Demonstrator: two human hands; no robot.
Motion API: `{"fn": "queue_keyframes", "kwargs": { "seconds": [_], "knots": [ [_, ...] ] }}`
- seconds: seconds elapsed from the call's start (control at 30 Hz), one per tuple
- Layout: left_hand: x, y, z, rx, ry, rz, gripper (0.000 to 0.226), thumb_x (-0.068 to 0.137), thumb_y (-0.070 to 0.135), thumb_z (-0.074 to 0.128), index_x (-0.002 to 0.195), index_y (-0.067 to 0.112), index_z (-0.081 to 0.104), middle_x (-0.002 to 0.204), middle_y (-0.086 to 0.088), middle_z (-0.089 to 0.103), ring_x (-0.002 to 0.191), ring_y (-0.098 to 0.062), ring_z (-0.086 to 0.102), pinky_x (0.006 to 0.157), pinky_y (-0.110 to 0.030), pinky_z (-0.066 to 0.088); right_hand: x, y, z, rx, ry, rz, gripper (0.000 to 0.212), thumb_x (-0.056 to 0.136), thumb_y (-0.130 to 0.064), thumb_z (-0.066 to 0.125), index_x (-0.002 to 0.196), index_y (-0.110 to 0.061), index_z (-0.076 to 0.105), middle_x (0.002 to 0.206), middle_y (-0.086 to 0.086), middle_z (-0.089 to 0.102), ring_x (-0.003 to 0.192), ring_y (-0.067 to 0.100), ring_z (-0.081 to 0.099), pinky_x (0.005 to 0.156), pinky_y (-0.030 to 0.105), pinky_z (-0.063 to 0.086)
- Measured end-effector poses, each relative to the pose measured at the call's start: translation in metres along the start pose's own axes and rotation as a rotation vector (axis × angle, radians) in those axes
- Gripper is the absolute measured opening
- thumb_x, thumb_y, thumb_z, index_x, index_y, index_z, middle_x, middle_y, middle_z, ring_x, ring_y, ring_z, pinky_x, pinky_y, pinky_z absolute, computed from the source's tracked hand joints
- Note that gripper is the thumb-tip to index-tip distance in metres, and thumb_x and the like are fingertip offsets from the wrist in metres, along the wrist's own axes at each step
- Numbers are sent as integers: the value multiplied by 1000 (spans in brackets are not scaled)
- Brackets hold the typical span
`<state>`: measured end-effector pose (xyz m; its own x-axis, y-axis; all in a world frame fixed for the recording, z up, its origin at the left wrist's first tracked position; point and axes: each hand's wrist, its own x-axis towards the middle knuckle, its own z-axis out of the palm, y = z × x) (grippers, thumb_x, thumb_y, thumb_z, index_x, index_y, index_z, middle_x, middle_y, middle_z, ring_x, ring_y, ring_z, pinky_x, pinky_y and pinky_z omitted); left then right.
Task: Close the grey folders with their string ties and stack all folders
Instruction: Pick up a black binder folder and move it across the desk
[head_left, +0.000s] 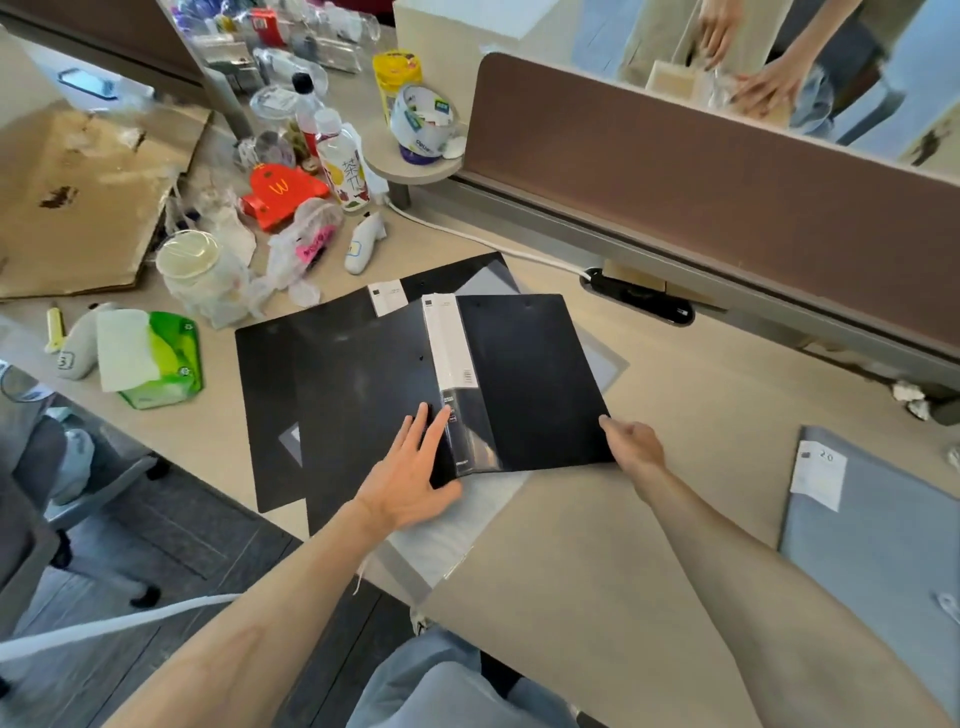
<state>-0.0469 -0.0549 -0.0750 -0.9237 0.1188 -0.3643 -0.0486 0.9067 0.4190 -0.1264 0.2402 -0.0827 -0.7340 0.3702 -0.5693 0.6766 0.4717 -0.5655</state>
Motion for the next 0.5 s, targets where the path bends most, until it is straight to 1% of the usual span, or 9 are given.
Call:
{"fn": "queue_keyframes", "kwargs": {
  "seconds": [0.03,0.1,0.17,0.2,0.23,0.27,0.37,0.43,0.5],
  "knots": [
    [-2,-1,-5,-21,16,9,87,84,53,47,147,41,-12,161,8,-12,149,-25,-4,109,-43,38,-4,-2,1,86,-59,30,32,87,-43,56,88,-12,66,99,10,68,87,30,66,82,38,53],
    [-7,-3,-17,-63,61,21,82,86,51,45,148,40,-6,162,8,-5,150,-25,6,114,-44,31,-13,-8,-2,259,-189,72,30,86,-40,62,95,-11,65,90,10,72,66,24,71,59,32,58],
    [-12,-7,-28,-116,109,6,78,88,49,45,149,37,-1,162,7,2,148,-24,15,116,-42,28,-20,-19,-11,320,-298,15,23,92,-28,59,105,-10,62,92,10,73,59,18,73,44,23,53],
    [-14,-9,-34,-150,130,-3,77,88,47,47,150,35,2,162,6,5,147,-22,18,116,-41,28,-23,-26,-16,348,-326,-32,16,95,-22,56,105,-11,60,96,9,72,59,17,73,41,20,51],
    [-17,-11,-40,-180,157,-10,77,88,44,49,150,33,5,162,5,8,146,-21,20,116,-39,27,-27,-35,-23,390,-356,-72,10,96,-17,53,104,-14,59,99,7,70,60,16,73,42,19,51],
    [-21,-11,-45,-210,184,-14,78,87,42,51,151,32,7,161,5,10,146,-19,21,115,-38,27,-32,-45,-30,430,-379,-105,11,97,-14,51,104,-16,59,101,5,69,61,15,73,45,18,53],
    [-28,-8,-59,-298,214,-3,82,85,40,56,151,34,7,161,10,9,147,-15,16,117,-39,24,-43,-69,-44,505,-424,-213,19,97,-12,50,114,-18,58,106,3,67,65,15,74,52,21,57],
    [-31,1,-68,-400,229,28,93,81,48,63,150,37,2,161,13,4,148,-12,9,119,-41,17,-53,-81,-52,534,-431,-301,25,97,-14,51,120,-19,57,112,2,67,71,15,74,62,26,60],
    [-33,20,-81,-595,265,54,108,71,62,70,149,39,-1,161,15,2,148,-10,7,120,-42,14,-61,-88,-63,564,-428,-385,30,96,-16,52,125,-23,56,117,-1,67,79,16,73,62,28,59]
  ]
}}
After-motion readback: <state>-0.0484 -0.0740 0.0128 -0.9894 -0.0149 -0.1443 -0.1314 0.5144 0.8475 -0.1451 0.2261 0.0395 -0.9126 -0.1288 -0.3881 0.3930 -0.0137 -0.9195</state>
